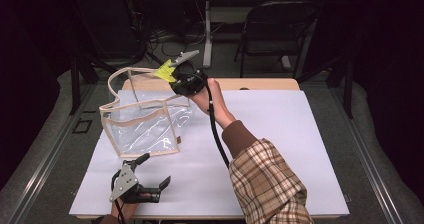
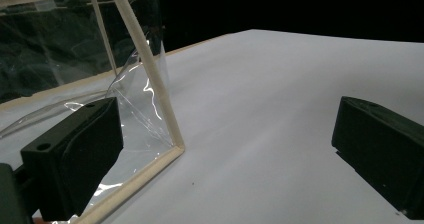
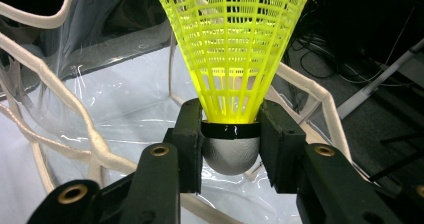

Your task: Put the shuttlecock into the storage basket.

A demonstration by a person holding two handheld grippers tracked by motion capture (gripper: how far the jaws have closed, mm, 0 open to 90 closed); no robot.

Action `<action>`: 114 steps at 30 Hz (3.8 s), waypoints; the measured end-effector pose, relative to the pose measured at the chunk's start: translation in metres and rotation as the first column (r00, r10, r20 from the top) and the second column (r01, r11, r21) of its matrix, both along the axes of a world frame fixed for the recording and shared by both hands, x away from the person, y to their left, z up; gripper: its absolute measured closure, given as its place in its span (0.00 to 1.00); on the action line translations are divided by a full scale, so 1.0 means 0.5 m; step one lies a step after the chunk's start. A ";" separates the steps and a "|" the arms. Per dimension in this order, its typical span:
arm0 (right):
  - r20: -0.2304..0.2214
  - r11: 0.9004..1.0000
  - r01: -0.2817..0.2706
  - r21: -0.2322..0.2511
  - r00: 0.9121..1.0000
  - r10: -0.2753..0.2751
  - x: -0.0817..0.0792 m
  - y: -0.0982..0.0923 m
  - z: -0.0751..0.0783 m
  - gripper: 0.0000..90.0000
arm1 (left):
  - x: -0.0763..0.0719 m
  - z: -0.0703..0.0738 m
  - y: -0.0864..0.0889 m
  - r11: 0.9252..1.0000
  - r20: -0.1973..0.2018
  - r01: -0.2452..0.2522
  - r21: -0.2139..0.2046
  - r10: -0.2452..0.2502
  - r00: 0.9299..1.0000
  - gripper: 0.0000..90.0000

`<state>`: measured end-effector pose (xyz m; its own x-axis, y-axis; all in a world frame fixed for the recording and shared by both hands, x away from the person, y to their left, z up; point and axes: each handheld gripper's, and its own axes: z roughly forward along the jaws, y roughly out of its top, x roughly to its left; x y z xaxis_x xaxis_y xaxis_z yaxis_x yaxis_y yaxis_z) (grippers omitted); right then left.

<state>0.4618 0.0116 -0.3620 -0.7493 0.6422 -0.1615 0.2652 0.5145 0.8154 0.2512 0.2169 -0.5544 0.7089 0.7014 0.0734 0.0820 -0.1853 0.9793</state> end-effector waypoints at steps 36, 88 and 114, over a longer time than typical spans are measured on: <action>-0.049 0.997 -0.031 0.072 0.998 0.034 -0.013 -0.079 0.021 0.11 | 0.002 -0.001 -0.001 1.000 -0.002 0.001 0.000 -0.001 1.000 0.00; -0.028 0.997 0.008 0.078 1.000 -0.006 -0.103 -0.263 -0.043 0.00 | 0.001 -0.003 -0.004 1.000 -0.002 0.000 0.009 0.000 1.000 0.00; -0.012 0.997 0.030 0.073 0.999 -0.030 -0.160 -0.322 -0.089 0.00 | 0.000 -0.002 -0.003 1.000 -0.002 0.002 0.009 -0.002 1.000 0.00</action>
